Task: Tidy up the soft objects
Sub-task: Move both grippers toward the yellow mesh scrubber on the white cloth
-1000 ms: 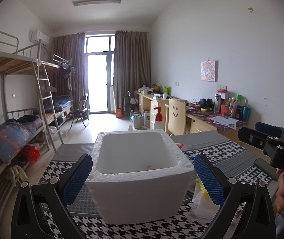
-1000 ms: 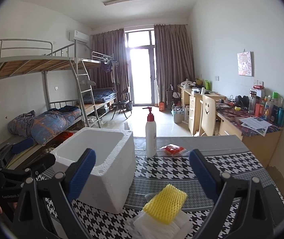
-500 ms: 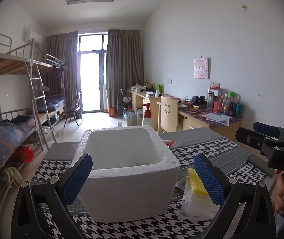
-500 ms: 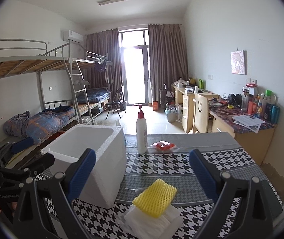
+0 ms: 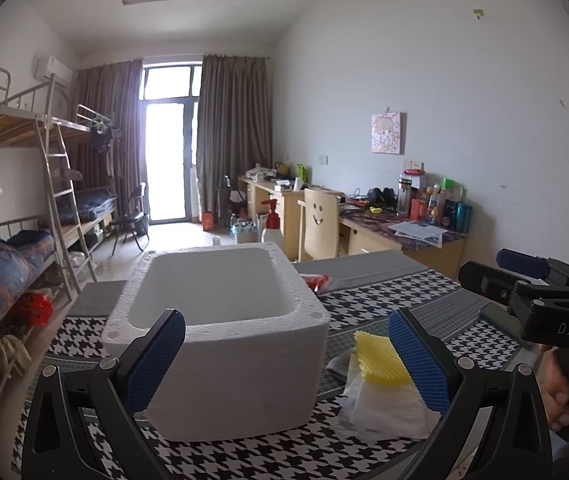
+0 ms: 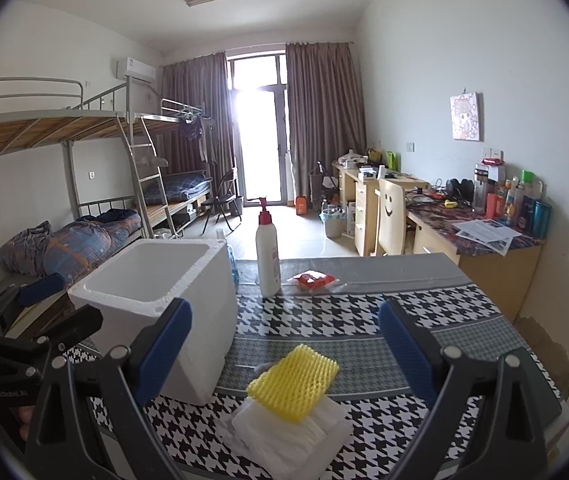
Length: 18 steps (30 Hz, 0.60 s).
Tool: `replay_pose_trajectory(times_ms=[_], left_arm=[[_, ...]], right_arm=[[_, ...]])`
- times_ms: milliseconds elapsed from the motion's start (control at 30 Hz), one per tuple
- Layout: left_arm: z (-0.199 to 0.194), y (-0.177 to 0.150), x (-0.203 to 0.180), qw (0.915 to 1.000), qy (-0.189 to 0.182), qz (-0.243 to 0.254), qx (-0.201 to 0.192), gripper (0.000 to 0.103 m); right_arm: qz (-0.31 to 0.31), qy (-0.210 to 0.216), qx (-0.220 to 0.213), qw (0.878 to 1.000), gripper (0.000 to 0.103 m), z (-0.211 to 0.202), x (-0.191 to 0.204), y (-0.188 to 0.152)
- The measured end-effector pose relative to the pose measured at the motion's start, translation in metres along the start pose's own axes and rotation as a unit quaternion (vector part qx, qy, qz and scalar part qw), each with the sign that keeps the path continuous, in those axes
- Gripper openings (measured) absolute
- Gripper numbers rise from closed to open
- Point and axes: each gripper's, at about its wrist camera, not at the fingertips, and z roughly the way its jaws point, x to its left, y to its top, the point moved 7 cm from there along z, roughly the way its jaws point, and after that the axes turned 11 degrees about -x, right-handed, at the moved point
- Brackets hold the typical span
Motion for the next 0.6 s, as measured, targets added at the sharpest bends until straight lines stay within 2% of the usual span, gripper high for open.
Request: replay_pose_trajectory(times_ms=[600], left_arm=[[0.009, -0.018, -0.021, 0.9991, -0.036, 0.002, 0.024, 0.102]], right_arm=[[0.004, -0.020, 0.018, 1.000, 0.097, -0.001, -0.017, -0.014]])
